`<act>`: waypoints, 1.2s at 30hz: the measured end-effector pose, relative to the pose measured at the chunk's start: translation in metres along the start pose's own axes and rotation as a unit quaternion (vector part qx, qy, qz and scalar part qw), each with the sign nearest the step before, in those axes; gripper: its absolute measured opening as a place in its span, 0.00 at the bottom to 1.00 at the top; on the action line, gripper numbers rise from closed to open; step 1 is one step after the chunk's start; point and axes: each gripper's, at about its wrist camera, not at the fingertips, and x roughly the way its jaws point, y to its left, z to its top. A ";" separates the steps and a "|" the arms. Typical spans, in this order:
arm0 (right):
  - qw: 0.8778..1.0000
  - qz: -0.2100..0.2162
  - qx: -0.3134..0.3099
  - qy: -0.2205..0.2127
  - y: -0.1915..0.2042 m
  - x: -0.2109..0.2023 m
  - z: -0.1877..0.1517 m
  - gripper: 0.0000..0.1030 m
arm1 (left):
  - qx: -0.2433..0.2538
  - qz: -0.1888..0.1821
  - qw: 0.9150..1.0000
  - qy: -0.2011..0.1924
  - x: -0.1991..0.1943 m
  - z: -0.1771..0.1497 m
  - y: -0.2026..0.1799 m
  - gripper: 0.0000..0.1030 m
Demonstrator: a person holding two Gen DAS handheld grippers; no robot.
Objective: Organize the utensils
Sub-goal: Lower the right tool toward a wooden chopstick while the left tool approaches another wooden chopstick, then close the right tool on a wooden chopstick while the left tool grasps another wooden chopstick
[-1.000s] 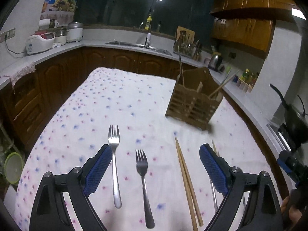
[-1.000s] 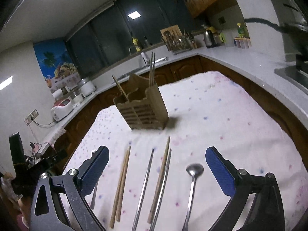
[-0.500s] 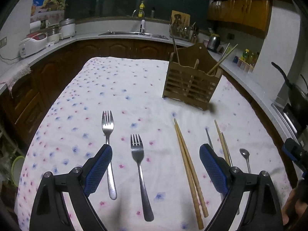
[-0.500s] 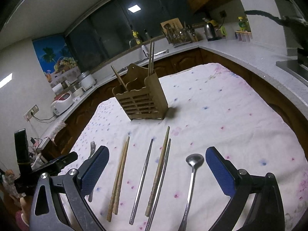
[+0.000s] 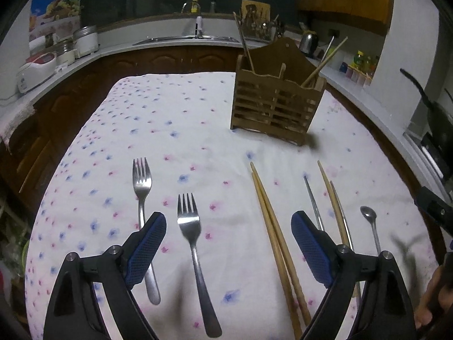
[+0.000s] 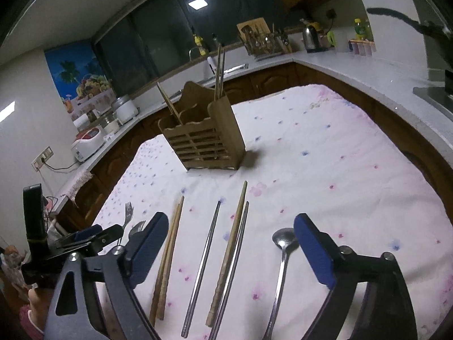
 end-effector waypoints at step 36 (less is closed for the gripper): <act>0.989 -0.027 -0.043 0.142 -0.005 0.161 0.033 0.28 | 0.035 -0.030 0.991 0.125 0.123 0.030 -0.016 0.43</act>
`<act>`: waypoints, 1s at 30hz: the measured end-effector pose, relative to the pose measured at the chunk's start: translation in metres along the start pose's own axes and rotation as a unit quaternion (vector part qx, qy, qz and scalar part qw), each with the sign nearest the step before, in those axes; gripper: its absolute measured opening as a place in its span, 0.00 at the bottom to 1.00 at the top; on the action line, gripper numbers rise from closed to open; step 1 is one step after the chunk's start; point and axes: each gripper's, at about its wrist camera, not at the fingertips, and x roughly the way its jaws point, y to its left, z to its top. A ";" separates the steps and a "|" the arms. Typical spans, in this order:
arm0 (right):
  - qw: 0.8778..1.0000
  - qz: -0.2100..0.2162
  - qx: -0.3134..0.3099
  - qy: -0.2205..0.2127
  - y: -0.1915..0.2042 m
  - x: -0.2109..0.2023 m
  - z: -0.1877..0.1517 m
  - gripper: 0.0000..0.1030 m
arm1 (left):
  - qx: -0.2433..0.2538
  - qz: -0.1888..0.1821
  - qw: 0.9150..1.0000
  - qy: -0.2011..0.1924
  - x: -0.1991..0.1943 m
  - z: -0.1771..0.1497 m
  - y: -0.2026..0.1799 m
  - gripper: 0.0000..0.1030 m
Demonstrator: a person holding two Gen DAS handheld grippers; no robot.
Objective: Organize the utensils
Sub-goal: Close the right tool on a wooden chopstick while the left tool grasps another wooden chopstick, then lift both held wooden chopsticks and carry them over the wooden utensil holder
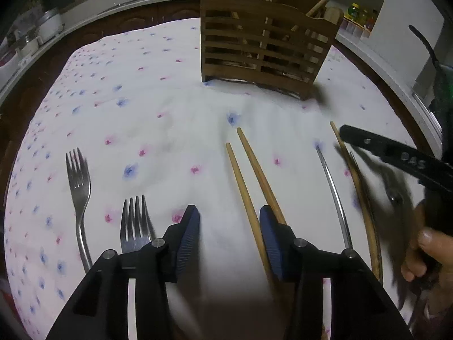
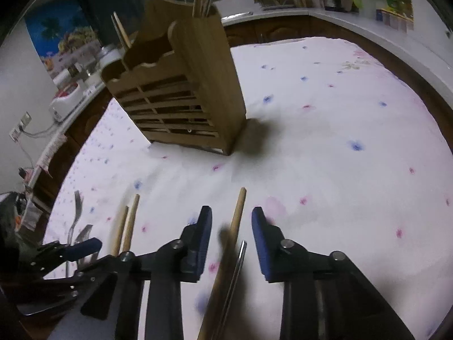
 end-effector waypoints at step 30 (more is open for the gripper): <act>0.998 0.042 -0.007 -0.056 0.028 -0.077 -0.004 0.05 | 0.005 -0.040 0.999 -0.012 -0.021 -0.006 0.009 0.00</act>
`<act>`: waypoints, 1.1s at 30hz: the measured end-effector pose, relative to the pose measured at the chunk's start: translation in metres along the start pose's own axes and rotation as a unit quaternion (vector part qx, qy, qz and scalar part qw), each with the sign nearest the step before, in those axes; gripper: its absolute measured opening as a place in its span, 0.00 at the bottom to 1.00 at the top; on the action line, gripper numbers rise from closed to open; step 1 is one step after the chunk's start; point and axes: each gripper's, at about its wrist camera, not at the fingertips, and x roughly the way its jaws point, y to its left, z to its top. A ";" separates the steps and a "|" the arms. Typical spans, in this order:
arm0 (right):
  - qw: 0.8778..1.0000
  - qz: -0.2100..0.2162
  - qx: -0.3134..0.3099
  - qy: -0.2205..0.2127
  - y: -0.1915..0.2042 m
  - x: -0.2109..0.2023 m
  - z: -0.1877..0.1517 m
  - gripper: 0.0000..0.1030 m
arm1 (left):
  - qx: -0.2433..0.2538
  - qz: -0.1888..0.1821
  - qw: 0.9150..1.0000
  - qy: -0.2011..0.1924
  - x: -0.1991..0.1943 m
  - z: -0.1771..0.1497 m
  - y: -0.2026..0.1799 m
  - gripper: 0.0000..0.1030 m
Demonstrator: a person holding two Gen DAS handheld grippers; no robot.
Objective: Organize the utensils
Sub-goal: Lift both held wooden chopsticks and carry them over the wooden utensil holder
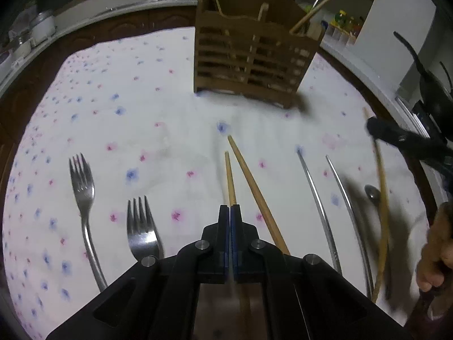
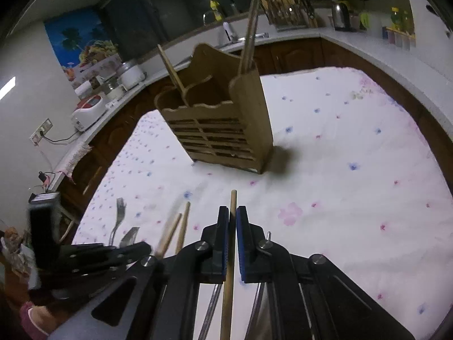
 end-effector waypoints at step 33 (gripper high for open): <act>0.999 0.020 0.007 -0.046 0.012 -0.057 -0.012 0.05 | -0.015 -0.066 0.993 -0.100 -0.065 -0.010 0.011 0.04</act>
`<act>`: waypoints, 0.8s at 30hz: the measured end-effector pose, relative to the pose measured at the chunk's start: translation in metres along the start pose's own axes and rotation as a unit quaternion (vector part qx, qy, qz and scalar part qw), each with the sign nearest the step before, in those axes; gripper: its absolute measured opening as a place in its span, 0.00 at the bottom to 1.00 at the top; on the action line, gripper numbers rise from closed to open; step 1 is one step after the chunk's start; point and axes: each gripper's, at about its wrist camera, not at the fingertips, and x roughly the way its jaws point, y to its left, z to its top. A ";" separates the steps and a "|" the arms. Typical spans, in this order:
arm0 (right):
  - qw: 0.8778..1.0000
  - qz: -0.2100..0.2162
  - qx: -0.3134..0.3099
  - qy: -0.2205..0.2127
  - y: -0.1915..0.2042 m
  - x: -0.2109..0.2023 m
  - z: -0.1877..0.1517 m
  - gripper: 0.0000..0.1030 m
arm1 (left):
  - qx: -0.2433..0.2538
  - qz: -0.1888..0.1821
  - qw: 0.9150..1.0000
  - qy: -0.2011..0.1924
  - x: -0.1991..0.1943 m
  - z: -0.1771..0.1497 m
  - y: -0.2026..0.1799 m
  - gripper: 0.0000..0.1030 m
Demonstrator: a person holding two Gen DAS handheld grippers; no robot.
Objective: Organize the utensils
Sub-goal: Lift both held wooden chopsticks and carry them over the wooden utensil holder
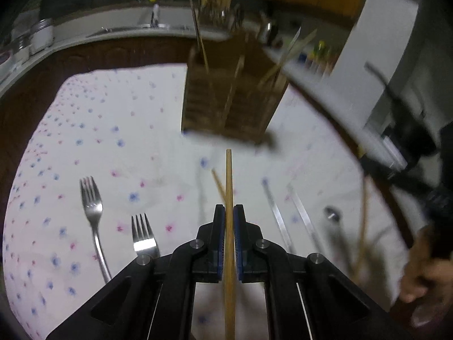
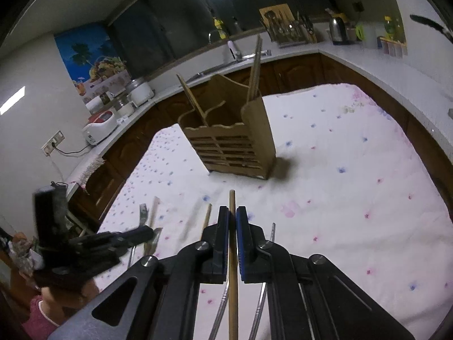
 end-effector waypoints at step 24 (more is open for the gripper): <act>0.996 0.002 -0.024 -0.085 0.026 -0.062 0.014 0.05 | -0.006 -0.022 0.992 -0.124 -0.122 -0.031 0.000 0.04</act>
